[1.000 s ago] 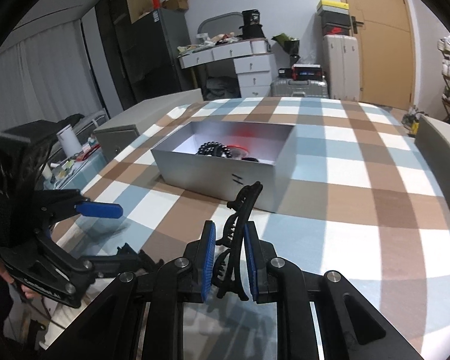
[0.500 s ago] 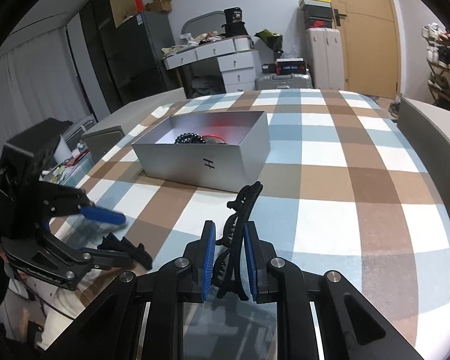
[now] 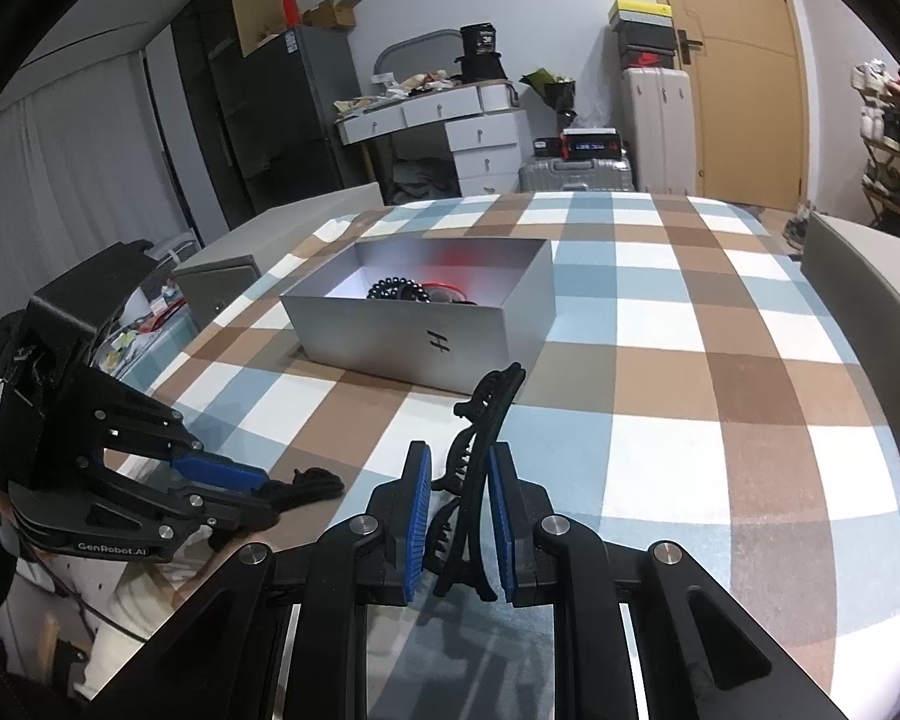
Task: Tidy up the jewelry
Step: 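Grasp the other black claw clip with the left tool while the right tool holds its clip, then lower both black clips into the grey box and open both tools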
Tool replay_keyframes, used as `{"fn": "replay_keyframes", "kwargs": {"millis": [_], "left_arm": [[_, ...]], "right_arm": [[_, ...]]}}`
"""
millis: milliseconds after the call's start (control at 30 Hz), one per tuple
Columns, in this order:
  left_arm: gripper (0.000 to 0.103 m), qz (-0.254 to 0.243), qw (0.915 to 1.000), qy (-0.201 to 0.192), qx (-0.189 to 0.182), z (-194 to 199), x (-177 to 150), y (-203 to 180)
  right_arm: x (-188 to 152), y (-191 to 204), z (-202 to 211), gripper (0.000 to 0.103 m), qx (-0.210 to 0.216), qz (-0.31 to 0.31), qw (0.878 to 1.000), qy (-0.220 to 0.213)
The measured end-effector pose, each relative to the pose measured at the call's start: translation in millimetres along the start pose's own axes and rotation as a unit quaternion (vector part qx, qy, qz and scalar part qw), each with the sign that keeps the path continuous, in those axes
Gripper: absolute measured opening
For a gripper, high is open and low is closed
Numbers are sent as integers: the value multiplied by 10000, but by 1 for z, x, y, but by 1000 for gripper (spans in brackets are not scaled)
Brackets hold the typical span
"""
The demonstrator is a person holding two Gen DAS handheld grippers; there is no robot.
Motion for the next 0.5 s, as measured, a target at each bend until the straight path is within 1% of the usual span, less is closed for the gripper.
{"fn": "replay_keyframes", "kwargs": {"millis": [67, 200, 267, 300, 433, 500], "left_arm": [[14, 75, 9999, -76, 5, 5, 1, 2], [14, 172, 9997, -106, 135, 10, 6, 3], [14, 282, 9994, -200, 89, 13, 9, 3], [14, 344, 9991, -240, 57, 15, 11, 3], [14, 473, 9977, -466, 168, 23, 18, 7], [14, 525, 9968, -578, 163, 26, 23, 11]], "right_arm": [[1, 1, 0, 18, 13, -16, 10000, -10], [9, 1, 2, 18, 183, -387, 9990, -97], [16, 2, 5, 18, 254, -464, 9984, -202], [18, 3, 6, 18, 287, -487, 9981, -240], [30, 11, 7, 18, 436, -485, 9973, -341], [36, 15, 6, 18, 513, -448, 9970, -374]]}}
Point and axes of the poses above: each gripper's, at about its wrist camera, not at the fingertips, and z roughly against the way its jaws point, y to its left, x to its top, the point moved 4 cm from there along -z, roughly the way its jaws point, and after that the axes turned 14 degrees about -y, right-handed, at the moved point
